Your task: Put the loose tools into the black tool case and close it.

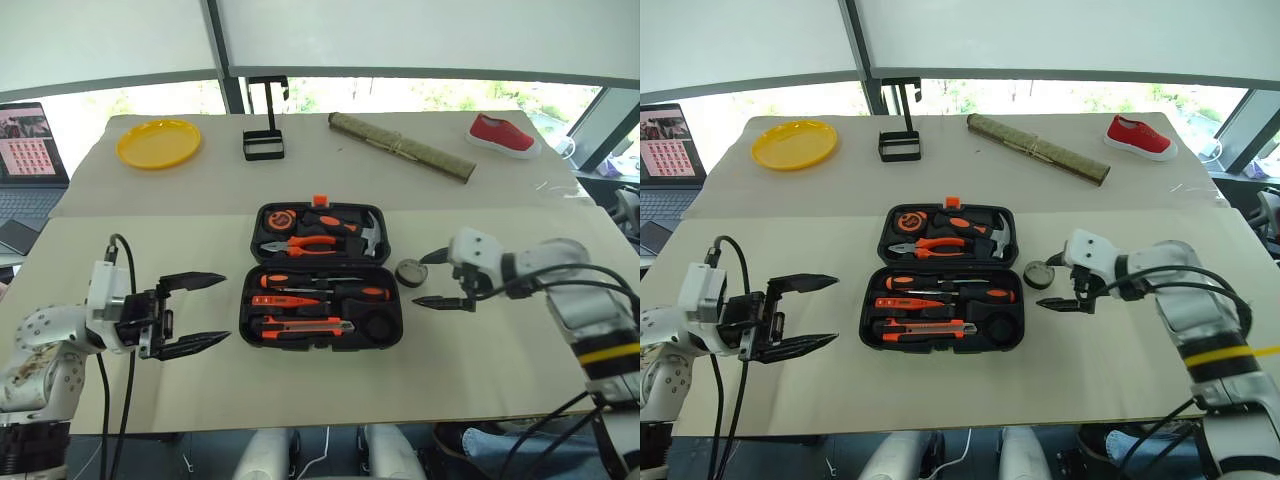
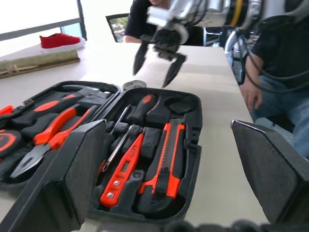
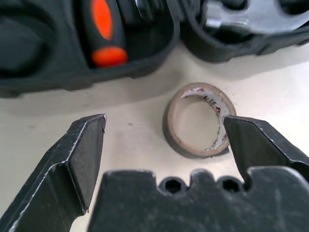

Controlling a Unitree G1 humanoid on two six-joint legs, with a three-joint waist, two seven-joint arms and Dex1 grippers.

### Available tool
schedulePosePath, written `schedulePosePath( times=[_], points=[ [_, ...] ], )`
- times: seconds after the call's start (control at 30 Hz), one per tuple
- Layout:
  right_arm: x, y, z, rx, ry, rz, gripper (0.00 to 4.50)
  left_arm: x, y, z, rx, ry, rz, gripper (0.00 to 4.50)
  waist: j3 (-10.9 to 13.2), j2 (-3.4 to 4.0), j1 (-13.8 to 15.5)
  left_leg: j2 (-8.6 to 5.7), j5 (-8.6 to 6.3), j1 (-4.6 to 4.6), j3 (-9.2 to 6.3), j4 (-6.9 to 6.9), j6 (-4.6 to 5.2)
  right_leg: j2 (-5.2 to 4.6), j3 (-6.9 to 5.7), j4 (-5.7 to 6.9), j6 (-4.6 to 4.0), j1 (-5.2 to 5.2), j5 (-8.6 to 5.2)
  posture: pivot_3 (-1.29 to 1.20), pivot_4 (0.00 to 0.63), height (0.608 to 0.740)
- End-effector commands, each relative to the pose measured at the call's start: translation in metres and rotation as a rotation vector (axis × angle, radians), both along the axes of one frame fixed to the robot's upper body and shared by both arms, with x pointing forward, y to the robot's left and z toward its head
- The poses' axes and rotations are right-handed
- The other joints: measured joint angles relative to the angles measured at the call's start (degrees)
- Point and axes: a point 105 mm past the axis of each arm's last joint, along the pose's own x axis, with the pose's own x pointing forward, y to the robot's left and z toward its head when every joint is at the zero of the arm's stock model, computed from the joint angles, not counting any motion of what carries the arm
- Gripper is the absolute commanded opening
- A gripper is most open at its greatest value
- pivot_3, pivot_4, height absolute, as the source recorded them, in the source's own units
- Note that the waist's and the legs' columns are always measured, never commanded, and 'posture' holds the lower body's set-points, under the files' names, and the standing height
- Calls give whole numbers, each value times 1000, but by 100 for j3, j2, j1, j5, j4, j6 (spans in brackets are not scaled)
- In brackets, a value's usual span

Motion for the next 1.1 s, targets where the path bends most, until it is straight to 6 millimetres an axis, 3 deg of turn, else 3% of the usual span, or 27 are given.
schedulePosePath(
  times=[0.03, 0.17, 0.37, 0.5, 0.67, 0.77, 0.93, 1.1],
  points=[
    [6, 3, -2, -60, 3, 44, 4500, -4, -8, 0, 24, -17, -37, 4433, 0, 0, -2, -1, 0, -1, 0, -1, 0, 0, -1, -1, 0, 0, 0, 0, 150, 740],
    [8, 5, -6, -104, 38, 58, 3528, -7, -11, -3, 36, -3, -57, 4500, 0, 0, -27, 1, -1, 1, 0, -1, 1, 3, -2, -2, 0, 1, 0, 0, 150, 740],
    [10, 3, -1, -109, 37, 66, 1298, -7, -7, -4, 45, -7, -43, 4500, 0, 0, -37, 1, 0, 6, -1, 2, 0, 3, -2, 4, -2, 6, 2, 0, 150, 740],
    [7, -2, 8, -100, 47, 90, 67, -7, -4, -7, 51, 3, -33, 4500, 0, 0, -42, 1, 1, 6, 0, 4, -1, 4, -1, 6, -2, 4, 3, 0, 150, 740],
    [-23, 12, 37, 39, 133, 269, 67, -8, -3, -10, 53, 7, -29, 4500, 1, 1, -46, 1, 1, 3, 0, 2, -1, 5, -3, 3, -2, 2, 3, 0, 150, 740],
    [-54, 42, 46, 123, 196, 406, 67, -9, 0, -12, 58, 15, -23, 4500, 1, 1, -69, 6, 0, 5, -4, 0, 0, 7, -3, 4, -3, 2, 3, 0, 150, 740],
    [-75, 72, 32, 160, 241, 404, 67, -13, 5, -17, 84, 29, -30, 4500, 1, 1, -81, 9, 0, 5, -13, -1, -1, 2, -4, 8, -6, 1, 2, 0, 150, 740],
    [-76, 78, 7, 116, 263, 329, 67, -17, 9, -21, 101, 38, -33, 4500, 1, 1, -62, -1, 0, 5, -13, 4, -2, -15, -7, 6, -3, 2, 4, 0, 150, 740]
  ],
)
